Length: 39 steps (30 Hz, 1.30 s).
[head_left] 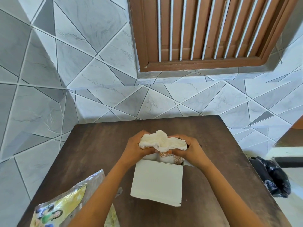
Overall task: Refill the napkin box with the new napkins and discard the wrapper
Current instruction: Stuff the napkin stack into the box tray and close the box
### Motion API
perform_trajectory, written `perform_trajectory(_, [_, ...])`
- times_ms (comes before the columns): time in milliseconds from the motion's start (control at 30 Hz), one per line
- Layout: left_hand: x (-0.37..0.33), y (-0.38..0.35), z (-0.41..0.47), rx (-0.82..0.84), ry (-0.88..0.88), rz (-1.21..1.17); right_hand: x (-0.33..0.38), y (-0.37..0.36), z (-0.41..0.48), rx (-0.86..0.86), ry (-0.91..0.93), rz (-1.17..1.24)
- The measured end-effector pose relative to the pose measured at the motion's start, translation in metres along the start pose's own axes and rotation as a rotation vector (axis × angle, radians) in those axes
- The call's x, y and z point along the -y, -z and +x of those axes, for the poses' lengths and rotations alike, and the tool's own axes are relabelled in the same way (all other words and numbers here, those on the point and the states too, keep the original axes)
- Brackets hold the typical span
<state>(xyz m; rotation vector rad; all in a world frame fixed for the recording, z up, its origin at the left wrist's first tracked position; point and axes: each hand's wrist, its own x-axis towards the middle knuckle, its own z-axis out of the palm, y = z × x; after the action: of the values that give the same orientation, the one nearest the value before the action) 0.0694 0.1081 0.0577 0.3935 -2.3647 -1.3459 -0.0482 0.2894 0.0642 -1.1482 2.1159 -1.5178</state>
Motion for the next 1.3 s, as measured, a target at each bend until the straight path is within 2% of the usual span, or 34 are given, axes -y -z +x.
perform_trajectory(133, [0.002,0.007,0.004,0.010,-0.024,0.229,-0.002,0.001,-0.004,0.016,0.027,-0.085])
perform_trajectory(300, [-0.015,0.013,0.003,0.235,0.020,0.522,0.003,-0.001,-0.002,0.081,0.062,-0.560])
perform_trajectory(433, [-0.026,0.009,0.010,0.438,-0.079,1.011,0.020,-0.003,0.003,0.310,0.073,-0.947])
perform_trajectory(500, [-0.029,0.004,0.012,0.474,-0.101,1.144,0.025,-0.009,0.003,0.342,0.094,-1.070])
perform_trajectory(633, [-0.037,0.000,0.013,0.461,-0.118,1.088,0.027,-0.017,0.005,0.342,0.041,-1.073])
perform_trajectory(867, [-0.033,-0.002,0.018,0.536,0.001,1.181,0.024,-0.024,0.022,0.513,0.052,-1.298])
perform_trajectory(967, [-0.037,-0.001,0.013,0.537,-0.040,1.124,0.022,-0.020,0.020,0.525,0.023,-1.211])
perform_trajectory(1000, [-0.040,0.003,0.010,0.539,-0.005,1.051,0.021,-0.016,0.018,0.523,0.015,-1.147])
perform_trajectory(1100, [-0.036,0.018,0.010,0.420,-0.034,0.779,0.024,-0.004,0.012,0.462,-0.046,-0.872])
perform_trajectory(1167, [-0.035,0.022,0.012,0.358,-0.060,0.728,0.025,-0.001,0.011,0.407,-0.089,-0.707])
perform_trajectory(1233, [-0.036,0.017,0.012,0.392,-0.066,0.761,0.024,-0.003,0.010,0.382,-0.089,-0.706])
perform_trajectory(1300, [-0.036,0.008,0.011,0.435,-0.072,0.840,0.020,-0.011,0.008,0.387,-0.056,-0.842])
